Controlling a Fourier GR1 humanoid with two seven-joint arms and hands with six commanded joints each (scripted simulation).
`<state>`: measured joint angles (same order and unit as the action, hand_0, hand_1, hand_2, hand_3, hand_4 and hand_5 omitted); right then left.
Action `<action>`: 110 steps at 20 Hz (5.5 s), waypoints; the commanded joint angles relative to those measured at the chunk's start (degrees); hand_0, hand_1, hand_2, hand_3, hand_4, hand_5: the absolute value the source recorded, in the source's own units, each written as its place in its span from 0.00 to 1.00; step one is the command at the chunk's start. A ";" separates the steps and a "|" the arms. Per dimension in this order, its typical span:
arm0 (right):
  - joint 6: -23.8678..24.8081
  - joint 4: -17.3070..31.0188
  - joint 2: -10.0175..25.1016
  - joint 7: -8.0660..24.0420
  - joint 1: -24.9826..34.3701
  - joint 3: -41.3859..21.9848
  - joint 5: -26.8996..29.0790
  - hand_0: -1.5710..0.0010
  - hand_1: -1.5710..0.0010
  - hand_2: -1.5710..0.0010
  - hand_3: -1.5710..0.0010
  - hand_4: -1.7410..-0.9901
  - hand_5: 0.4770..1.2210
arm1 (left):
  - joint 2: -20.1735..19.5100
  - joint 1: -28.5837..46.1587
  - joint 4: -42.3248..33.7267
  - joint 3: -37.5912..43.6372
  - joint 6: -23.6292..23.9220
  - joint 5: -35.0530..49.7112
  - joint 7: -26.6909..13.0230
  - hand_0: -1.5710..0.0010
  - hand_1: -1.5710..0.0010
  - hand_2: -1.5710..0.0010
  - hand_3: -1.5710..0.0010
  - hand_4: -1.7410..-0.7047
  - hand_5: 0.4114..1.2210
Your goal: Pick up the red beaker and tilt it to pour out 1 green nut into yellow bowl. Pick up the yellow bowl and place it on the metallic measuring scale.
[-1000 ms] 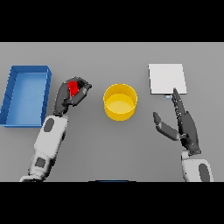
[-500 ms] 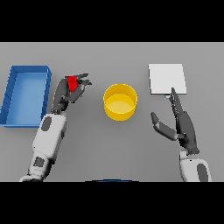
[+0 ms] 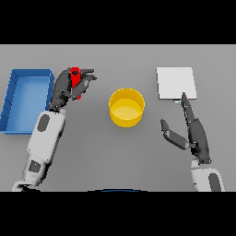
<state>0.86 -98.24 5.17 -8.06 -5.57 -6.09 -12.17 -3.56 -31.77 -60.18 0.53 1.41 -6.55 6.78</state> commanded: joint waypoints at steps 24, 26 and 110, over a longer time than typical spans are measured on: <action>-0.70 -0.25 -1.63 4.64 -0.22 0.02 1.90 1.00 1.00 1.00 1.00 0.73 0.25 | -12.26 -22.91 6.21 -36.00 -17.66 -43.60 -11.01 0.00 0.00 0.00 0.13 0.03 0.99; -1.04 -0.72 -1.47 4.62 -0.99 0.31 2.61 1.00 1.00 1.00 1.00 0.72 0.23 | -11.75 -25.07 8.11 -38.58 -19.38 -46.09 -10.25 0.00 0.00 0.00 0.15 0.02 0.99; 1.18 2.61 0.50 3.83 3.25 -1.47 -3.82 1.00 1.00 1.00 1.00 0.81 0.21 | -30.97 2.09 -3.67 -6.31 -5.08 -1.41 -34.27 0.96 0.96 0.96 0.96 0.93 0.27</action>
<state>2.08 -95.64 5.71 -4.15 -2.29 -7.53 -15.99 -34.51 -29.69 -63.86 -5.80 -3.69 -7.94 -27.43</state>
